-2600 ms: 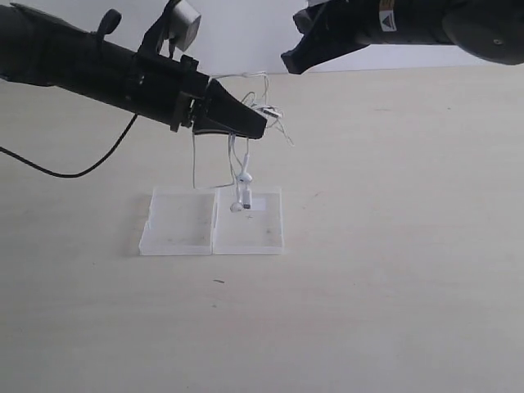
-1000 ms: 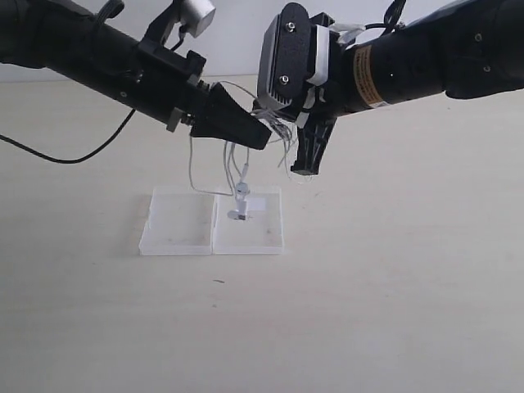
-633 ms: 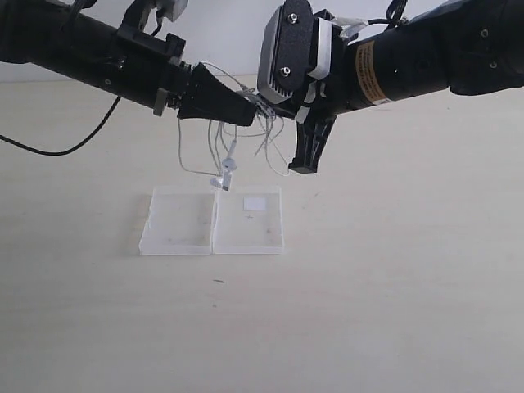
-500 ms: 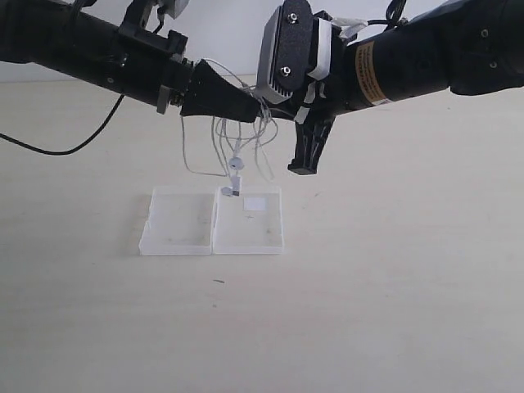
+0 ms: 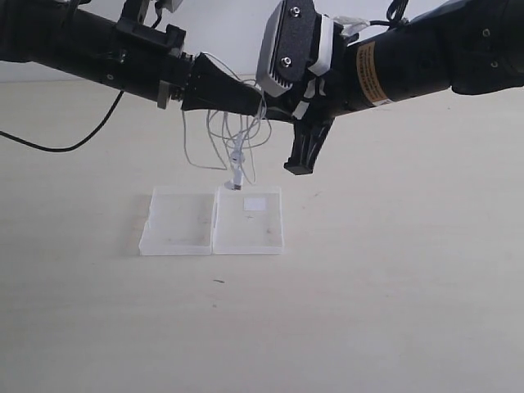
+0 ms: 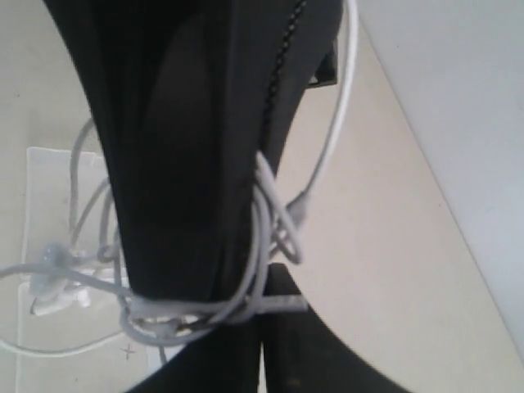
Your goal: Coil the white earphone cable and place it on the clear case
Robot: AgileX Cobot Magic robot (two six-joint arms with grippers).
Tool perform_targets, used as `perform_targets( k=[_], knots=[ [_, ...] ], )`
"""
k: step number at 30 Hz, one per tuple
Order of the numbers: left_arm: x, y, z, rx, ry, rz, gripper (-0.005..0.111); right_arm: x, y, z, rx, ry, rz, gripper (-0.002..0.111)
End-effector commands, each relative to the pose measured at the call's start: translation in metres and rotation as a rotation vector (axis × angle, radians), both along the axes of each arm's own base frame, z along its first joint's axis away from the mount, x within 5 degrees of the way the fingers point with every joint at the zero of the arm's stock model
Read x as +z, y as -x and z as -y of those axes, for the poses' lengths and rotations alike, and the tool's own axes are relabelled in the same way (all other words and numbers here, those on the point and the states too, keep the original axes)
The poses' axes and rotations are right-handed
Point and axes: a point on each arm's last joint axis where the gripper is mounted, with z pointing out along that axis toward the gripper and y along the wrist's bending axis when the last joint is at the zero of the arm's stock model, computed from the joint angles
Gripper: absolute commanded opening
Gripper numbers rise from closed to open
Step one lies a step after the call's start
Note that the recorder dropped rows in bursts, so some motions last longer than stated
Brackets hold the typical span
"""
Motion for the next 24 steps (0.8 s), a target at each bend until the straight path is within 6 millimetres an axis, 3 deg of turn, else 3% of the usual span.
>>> perform_targets(
  k=[1, 24],
  knots=[
    [0.006, -0.0001, -0.0004, 0.009, 0.032, 0.023, 0.0, 0.0024, 0.0019, -0.0001, -0.02, -0.038, -0.048, 0.0],
    [0.0026, 0.001, -0.0012, -0.029, -0.002, 0.079, 0.0, 0.0027, 0.0037, -0.0014, -0.044, -0.082, -0.118, 0.002]
  ],
)
